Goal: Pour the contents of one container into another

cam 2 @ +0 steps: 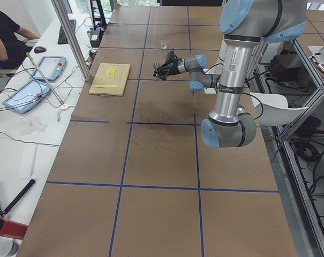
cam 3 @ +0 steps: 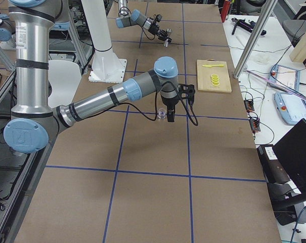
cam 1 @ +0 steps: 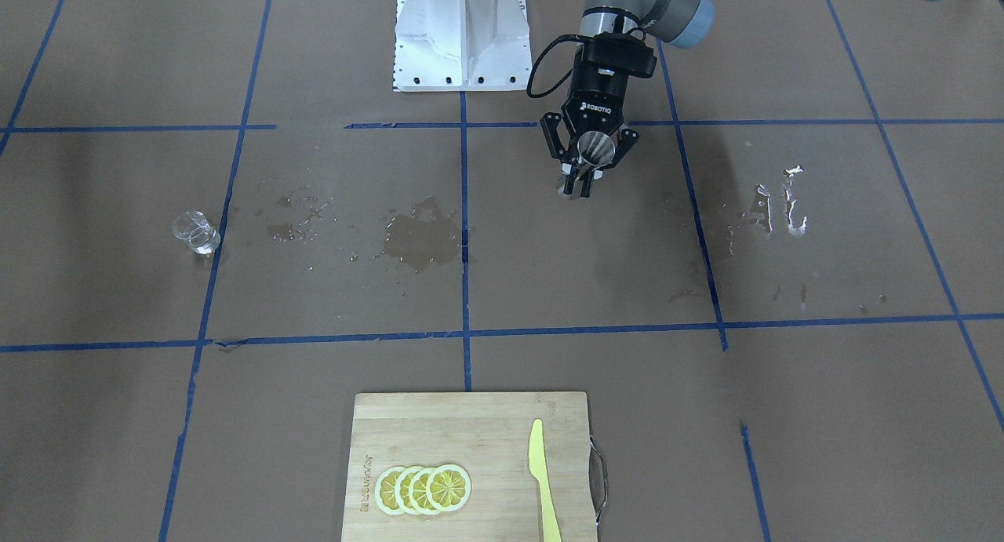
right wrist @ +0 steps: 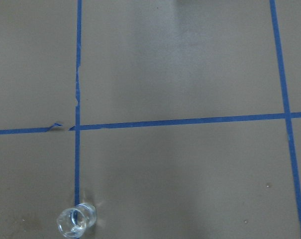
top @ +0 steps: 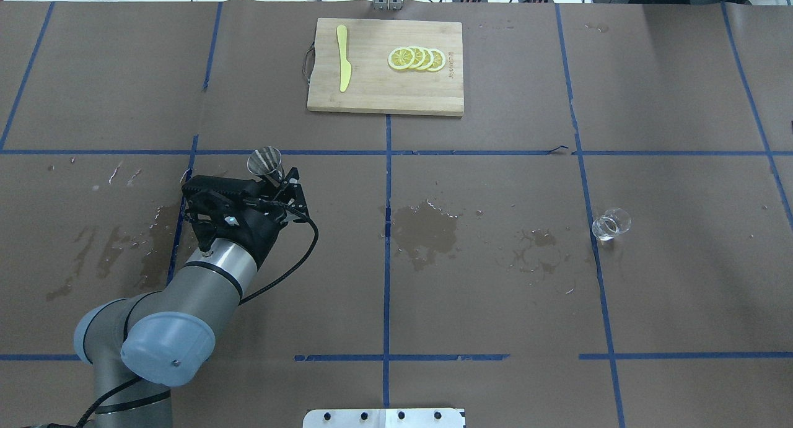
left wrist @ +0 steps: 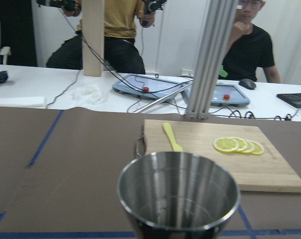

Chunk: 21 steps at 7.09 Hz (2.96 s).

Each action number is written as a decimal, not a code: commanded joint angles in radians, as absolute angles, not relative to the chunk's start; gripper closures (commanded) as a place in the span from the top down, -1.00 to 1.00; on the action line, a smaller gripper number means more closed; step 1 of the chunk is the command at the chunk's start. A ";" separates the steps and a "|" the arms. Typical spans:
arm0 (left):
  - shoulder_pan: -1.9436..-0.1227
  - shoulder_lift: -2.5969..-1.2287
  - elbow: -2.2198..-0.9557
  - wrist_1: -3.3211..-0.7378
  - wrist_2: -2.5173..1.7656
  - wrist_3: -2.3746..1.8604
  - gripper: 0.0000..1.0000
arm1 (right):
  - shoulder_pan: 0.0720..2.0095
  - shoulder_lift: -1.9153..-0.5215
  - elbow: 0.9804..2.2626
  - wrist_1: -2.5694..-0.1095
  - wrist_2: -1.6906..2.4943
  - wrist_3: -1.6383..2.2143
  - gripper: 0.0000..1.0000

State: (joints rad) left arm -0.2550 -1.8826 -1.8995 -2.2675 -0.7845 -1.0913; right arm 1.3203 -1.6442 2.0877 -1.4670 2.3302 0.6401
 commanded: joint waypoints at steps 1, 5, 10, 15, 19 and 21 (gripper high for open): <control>-0.272 -1.890 -1.847 -2.458 -0.907 -0.909 -1.00 | 1.044 -1.649 2.135 -1.283 2.082 0.999 1.00; -0.302 -1.910 -1.776 -2.543 -0.986 -0.810 -1.00 | 0.586 -1.646 2.229 -1.267 1.565 1.292 1.00; -0.311 -1.925 -1.746 -2.543 -0.985 -0.810 -1.00 | 0.257 -1.870 2.001 -0.787 0.949 1.298 1.00; -0.314 -1.927 -1.744 -2.542 -0.983 -0.811 -1.00 | 0.226 -1.767 1.856 -0.756 0.789 1.312 1.00; -0.314 -1.927 -1.743 -2.542 -0.983 -0.811 -1.00 | 0.206 -1.691 1.754 -0.756 0.749 1.312 1.00; -0.314 -1.927 -1.744 -2.542 -0.983 -0.811 -1.00 | 0.210 -1.700 1.753 -0.755 0.749 1.307 1.00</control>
State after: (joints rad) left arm -0.3152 -1.9267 -1.7438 -2.5418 -0.9833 -0.8115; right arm 0.2088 -1.6986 1.7588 -0.7552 0.7501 1.3085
